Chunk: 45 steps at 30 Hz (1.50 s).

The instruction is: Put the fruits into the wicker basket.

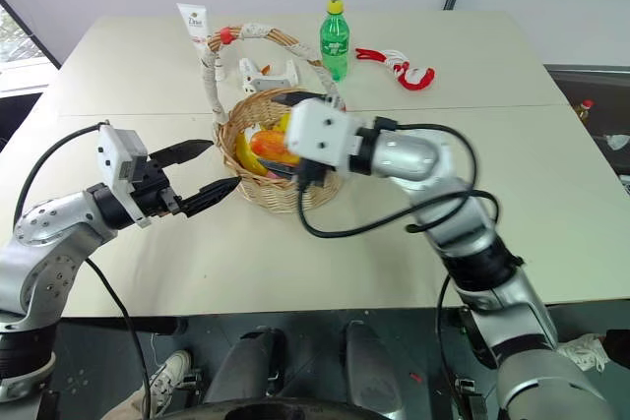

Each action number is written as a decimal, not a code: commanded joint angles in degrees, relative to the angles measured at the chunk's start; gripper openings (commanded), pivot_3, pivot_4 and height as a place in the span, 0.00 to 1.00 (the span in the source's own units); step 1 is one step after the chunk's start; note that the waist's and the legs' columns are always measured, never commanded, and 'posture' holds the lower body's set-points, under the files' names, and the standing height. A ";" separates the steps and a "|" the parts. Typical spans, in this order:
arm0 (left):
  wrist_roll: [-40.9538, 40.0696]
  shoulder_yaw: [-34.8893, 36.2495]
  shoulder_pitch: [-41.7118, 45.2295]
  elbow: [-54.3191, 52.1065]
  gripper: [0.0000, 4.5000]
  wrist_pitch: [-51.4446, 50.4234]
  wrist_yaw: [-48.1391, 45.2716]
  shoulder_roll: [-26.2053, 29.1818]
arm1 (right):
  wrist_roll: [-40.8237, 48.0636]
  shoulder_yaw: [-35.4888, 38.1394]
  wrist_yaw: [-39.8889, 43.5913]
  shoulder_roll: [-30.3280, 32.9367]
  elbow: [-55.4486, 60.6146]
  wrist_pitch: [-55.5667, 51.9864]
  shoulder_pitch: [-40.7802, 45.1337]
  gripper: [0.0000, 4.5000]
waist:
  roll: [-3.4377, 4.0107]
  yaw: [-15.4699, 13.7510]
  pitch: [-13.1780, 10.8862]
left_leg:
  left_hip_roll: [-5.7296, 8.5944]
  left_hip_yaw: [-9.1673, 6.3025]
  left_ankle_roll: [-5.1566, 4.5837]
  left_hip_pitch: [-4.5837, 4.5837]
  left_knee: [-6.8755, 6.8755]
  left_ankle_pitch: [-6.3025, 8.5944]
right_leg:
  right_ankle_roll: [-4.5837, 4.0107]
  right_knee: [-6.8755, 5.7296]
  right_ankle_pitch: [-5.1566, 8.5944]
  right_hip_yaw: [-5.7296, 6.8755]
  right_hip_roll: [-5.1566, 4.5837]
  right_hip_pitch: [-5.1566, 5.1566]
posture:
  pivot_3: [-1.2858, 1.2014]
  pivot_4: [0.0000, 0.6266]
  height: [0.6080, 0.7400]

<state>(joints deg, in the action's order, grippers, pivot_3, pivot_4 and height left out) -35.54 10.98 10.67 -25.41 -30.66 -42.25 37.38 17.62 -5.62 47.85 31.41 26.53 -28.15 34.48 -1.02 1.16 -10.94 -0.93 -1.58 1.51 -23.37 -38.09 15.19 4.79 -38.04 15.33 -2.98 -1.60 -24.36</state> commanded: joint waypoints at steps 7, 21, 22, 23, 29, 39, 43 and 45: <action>-0.22 -2.78 3.78 0.96 1.00 0.77 -1.15 -1.87 | 8.11 10.81 -12.12 -3.19 -1.60 -10.19 -8.73 1.00 | -0.02 1.07 0.01 | 0.02 0.10 -0.02 0.13 0.00 0.00 | 0.00 -0.03 0.01 -0.04 0.17 0.07 | 0.52 0.24 1.00; -1.40 -2.65 0.11 -1.72 1.00 0.54 2.37 -6.22 | 3.54 6.78 -16.62 -15.05 -17.23 2.84 -4.38 0.25 | 0.00 1.05 0.01 | 0.04 0.04 -0.01 0.02 0.03 0.00 | 0.01 -0.05 0.00 -0.05 0.01 -0.01 | 0.52 0.24 1.00; -1.39 -2.66 0.09 -1.57 1.00 0.63 2.37 -6.32 | 3.77 7.04 -16.43 -14.71 -16.59 2.92 -4.66 0.14 | 0.00 1.05 0.01 | 0.04 0.03 -0.01 0.03 0.03 0.00 | 0.01 -0.04 0.00 -0.05 0.00 -0.01 | 0.52 0.24 1.00; -1.38 -2.68 0.10 -1.47 1.00 0.68 2.39 -6.38 | 3.94 7.23 -16.33 -14.50 -16.18 2.96 -4.84 0.04 | 0.00 1.07 0.01 | 0.05 0.03 -0.01 0.03 0.03 0.00 | 0.01 -0.04 0.00 -0.04 0.01 -0.01 | 0.52 0.24 1.00; -1.15 -3.55 1.26 -0.36 1.00 0.99 2.06 -7.40 | 3.10 16.59 -19.40 -8.17 -14.56 5.77 -7.67 0.01 | 0.01 0.86 0.00 | 0.07 0.03 -0.01 0.02 0.03 0.00 | 0.01 -0.03 0.00 -0.03 0.04 -0.01 | 0.52 0.24 1.00; 0.22 -6.27 4.09 2.75 1.00 2.14 0.59 -9.33 | -4.23 30.65 -32.88 0.89 -36.19 16.15 -5.46 0.01 | 0.01 1.32 0.00 | 0.17 0.32 -0.01 0.05 0.03 0.00 | 0.01 -0.02 0.00 -0.09 0.12 0.00 | 0.52 0.24 1.00; 1.47 -6.95 4.76 3.82 1.00 3.23 1.34 -10.30 | -5.49 31.29 -35.82 1.25 -43.53 20.18 -2.85 0.01 | 0.11 1.71 0.01 | 0.10 0.46 -0.02 0.18 0.10 0.00 | 0.01 -0.06 0.00 -0.25 0.23 0.00 | 0.52 0.24 1.00; 1.61 -6.61 4.52 3.88 1.00 3.36 2.00 -10.61 | -4.72 31.23 -35.14 1.40 -43.21 19.89 -3.17 0.23 | 0.11 1.51 0.01 | 0.07 0.43 -0.02 0.18 0.10 -0.01 | 0.01 -0.06 0.00 -0.25 0.28 0.00 | 0.52 0.24 1.00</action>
<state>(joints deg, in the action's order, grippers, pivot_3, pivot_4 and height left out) -34.28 3.40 15.15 -20.81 -28.49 -40.88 26.77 12.50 24.39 12.90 31.40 -18.04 -9.65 30.28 -0.91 2.67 -10.94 -0.87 -1.16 1.50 -23.21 -37.99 15.19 4.79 -38.10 15.33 -3.23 -1.31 -24.37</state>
